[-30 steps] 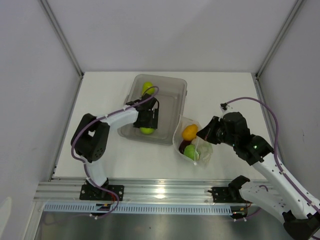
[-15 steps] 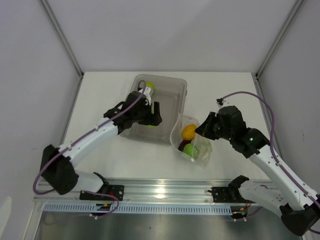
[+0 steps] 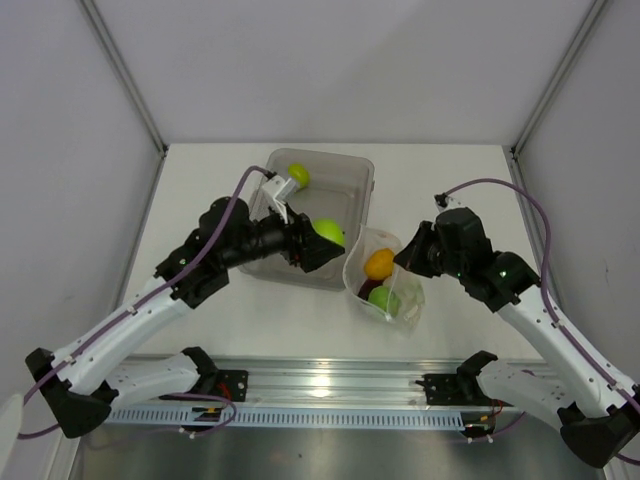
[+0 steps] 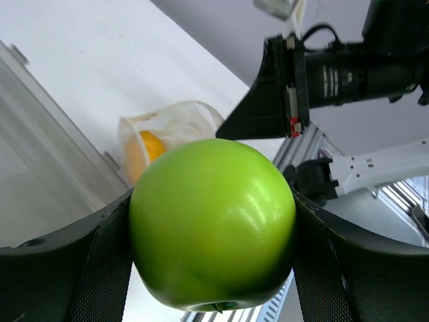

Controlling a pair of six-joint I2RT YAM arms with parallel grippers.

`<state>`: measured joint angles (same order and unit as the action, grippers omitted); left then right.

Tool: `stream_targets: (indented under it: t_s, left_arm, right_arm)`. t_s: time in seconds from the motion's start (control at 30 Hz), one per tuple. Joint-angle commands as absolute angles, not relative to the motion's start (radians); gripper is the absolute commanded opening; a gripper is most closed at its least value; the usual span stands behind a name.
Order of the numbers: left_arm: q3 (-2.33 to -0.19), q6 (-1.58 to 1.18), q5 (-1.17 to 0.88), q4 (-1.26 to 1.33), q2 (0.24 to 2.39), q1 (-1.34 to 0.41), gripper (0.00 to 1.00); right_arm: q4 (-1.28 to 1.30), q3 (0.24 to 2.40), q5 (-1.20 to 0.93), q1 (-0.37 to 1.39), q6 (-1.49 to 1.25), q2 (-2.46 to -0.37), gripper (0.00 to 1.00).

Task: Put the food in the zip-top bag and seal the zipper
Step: Place the fake fruit in the zipper food storage bag.

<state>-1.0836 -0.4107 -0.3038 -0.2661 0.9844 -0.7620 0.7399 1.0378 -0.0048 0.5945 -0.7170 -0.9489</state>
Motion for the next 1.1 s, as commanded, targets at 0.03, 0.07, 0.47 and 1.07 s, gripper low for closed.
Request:
stream_targets:
  t_s: [0.03,0.07,0.47,1.07]
  left_arm:
    - [-1.120,-0.413,-0.350,-0.216,1.067,-0.836,0.01]
    - [-1.124,-0.420,-0.344,-0.201,1.081,-0.848,0.01]
    - [-1.296,-0.413,-0.259,-0.253,1.339,-0.900,0.02]
    - [-1.269,-0.384,-0.216,-0.224,1.396,-0.916,1.00]
  right_arm:
    - [0.749,1.106,0.023,0.603,-0.710,-0.954,0.00]
    - [0.752,1.109,0.021,0.604,-0.713,-0.957,0.00]
    - [0.758,1.144,0.020,0.627,-0.729,-0.956,0.00]
    - [0.784,1.152,0.034,0.627,-0.719,-0.942,0.00]
